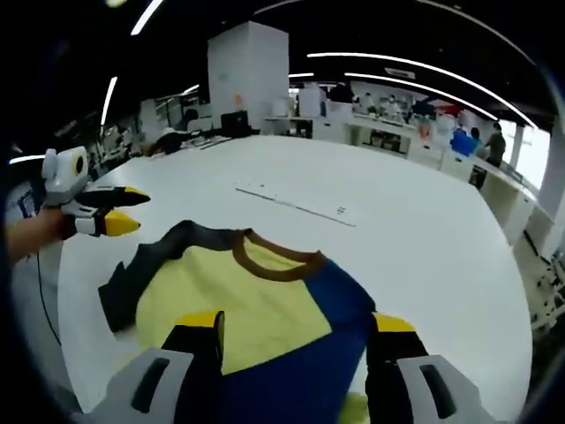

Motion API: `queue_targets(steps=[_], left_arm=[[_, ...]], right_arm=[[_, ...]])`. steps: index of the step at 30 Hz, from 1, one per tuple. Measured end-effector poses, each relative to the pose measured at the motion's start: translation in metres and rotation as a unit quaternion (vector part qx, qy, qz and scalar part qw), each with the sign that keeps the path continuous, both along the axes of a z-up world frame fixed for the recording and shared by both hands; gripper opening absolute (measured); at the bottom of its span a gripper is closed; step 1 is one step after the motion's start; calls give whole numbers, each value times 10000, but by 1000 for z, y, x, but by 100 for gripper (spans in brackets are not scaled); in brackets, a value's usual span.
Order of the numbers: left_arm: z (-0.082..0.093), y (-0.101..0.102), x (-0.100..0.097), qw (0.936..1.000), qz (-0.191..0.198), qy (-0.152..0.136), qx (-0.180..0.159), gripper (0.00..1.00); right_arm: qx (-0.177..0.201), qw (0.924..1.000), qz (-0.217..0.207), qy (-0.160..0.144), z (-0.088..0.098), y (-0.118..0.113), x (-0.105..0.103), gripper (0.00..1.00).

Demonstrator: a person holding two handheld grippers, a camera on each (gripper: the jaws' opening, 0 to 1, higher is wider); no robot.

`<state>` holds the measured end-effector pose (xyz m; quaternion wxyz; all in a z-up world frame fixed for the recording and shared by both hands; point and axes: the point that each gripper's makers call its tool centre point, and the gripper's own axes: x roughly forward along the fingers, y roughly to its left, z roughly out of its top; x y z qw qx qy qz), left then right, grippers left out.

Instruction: Fold the garment on the visible template until the final outline fits inside the template.

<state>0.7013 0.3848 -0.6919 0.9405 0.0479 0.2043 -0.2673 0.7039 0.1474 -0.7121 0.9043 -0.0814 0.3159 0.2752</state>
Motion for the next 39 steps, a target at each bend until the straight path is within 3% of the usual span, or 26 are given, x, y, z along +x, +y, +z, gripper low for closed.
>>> queue_targets(steps=[3, 9, 17, 23, 30, 39], left_arm=[[2, 3, -14, 9999, -59, 32, -105, 56], [3, 4, -45, 9993, -377, -34, 60, 66], [-4, 9, -85, 9983, -571, 62, 120, 68], [-13, 14, -104, 9979, -596, 160, 180, 65], [-34, 18, -125, 9949, -769, 306, 576, 59], [-63, 30, -140, 9926, -723, 662, 713, 49]], right_arm=[[86, 9997, 219, -11, 8, 7, -17, 70], [210, 9983, 540, 87, 15, 20, -50, 73], [251, 9958, 870, 115, 20, 37, -96, 72], [292, 9909, 1258, 385, 12, 51, -132, 68], [373, 9859, 1502, 639, 0, 64, -161, 63], [553, 9859, 1323, 861, -19, 73, -182, 48]])
